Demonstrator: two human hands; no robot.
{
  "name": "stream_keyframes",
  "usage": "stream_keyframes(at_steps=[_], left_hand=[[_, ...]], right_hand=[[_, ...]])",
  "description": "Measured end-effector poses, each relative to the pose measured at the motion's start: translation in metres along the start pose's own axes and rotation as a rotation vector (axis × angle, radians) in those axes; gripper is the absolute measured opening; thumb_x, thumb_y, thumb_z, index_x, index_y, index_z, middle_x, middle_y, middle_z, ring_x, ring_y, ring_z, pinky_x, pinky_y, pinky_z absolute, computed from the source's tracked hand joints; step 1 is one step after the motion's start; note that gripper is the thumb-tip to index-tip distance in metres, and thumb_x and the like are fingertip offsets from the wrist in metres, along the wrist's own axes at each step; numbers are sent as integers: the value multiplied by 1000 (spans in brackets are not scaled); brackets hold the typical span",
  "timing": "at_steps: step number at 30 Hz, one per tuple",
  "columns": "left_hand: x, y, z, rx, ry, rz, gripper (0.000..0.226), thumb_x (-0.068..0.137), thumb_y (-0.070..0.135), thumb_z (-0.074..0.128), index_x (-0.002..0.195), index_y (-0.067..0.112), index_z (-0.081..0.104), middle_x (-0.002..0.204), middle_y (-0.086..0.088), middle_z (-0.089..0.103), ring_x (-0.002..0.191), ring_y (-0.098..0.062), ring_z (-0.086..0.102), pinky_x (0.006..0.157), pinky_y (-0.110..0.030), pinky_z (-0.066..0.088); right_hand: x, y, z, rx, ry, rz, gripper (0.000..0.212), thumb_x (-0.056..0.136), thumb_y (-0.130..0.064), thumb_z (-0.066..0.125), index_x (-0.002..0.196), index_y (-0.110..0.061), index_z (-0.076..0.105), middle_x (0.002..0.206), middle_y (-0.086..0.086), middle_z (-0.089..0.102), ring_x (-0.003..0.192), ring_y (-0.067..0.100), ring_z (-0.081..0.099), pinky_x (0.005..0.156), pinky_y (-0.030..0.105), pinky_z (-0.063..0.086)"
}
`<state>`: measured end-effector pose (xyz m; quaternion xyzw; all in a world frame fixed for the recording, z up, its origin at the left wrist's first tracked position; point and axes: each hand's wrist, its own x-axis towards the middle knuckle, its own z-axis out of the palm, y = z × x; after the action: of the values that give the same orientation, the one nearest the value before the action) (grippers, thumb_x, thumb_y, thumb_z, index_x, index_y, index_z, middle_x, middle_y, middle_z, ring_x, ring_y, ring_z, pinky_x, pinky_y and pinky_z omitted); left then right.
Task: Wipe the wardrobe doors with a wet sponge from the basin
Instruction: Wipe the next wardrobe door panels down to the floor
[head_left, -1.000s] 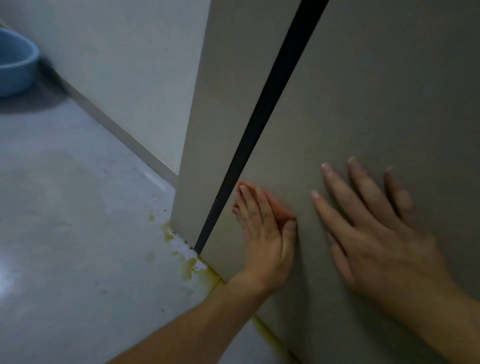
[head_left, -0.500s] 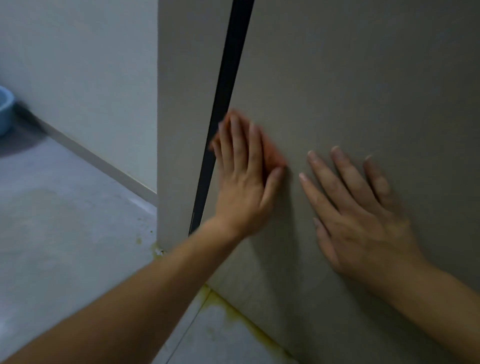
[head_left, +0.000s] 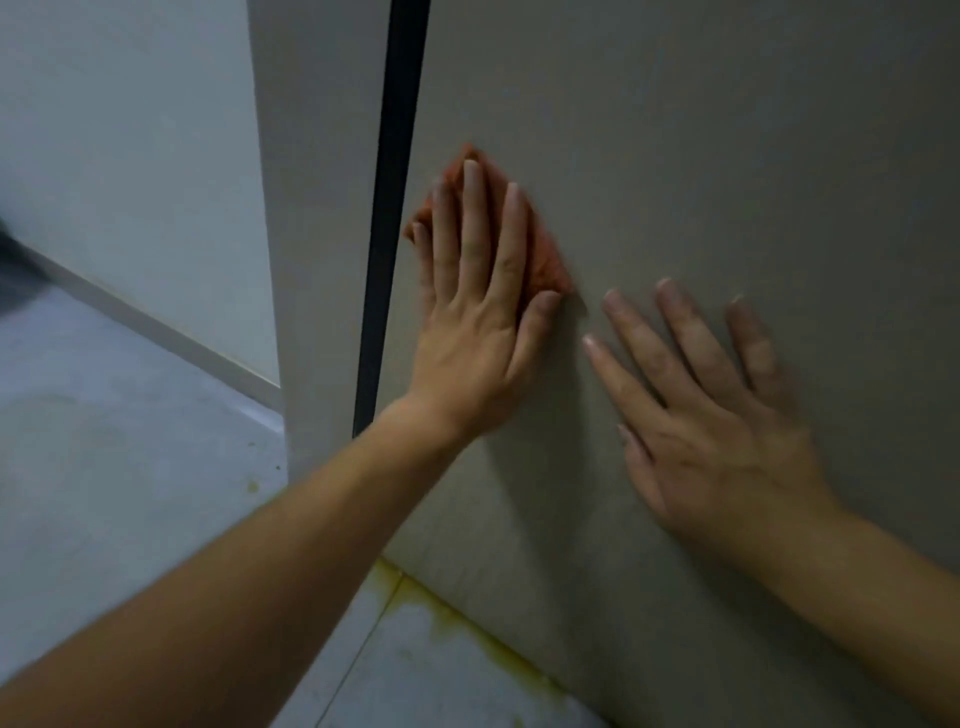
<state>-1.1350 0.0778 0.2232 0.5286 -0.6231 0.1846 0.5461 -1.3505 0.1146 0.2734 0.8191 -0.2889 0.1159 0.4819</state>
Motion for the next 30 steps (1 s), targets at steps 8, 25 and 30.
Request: stream_keyframes(at_steps=[8,25,30], left_hand=[[-119,40,30,12,-268,63,72,107,52,23,161,22,-14,168,-8,-22,156,-37,-12,127,-54,-3],[-153,-3,69,-475,55,-1363,85,96,56,22,156,17,-23,164,-1,-33,154,-16,-25,123,-30,-18],[-181,39,79,-565,-5,-1342,98,79,78,12,150,23,-28,163,1,-34,150,-9,-29,122,-27,-18]], right_hand=[[-13,4,2,-20,17,-4,66,96,-31,50,157,-12,36,169,12,20,156,34,16,125,57,12],[2,-52,30,18,-129,-261,72,91,-30,47,157,-6,34,170,18,11,157,38,5,126,56,-1],[3,-85,47,80,-138,-339,63,96,-26,37,153,1,39,167,22,17,156,40,10,127,55,-1]])
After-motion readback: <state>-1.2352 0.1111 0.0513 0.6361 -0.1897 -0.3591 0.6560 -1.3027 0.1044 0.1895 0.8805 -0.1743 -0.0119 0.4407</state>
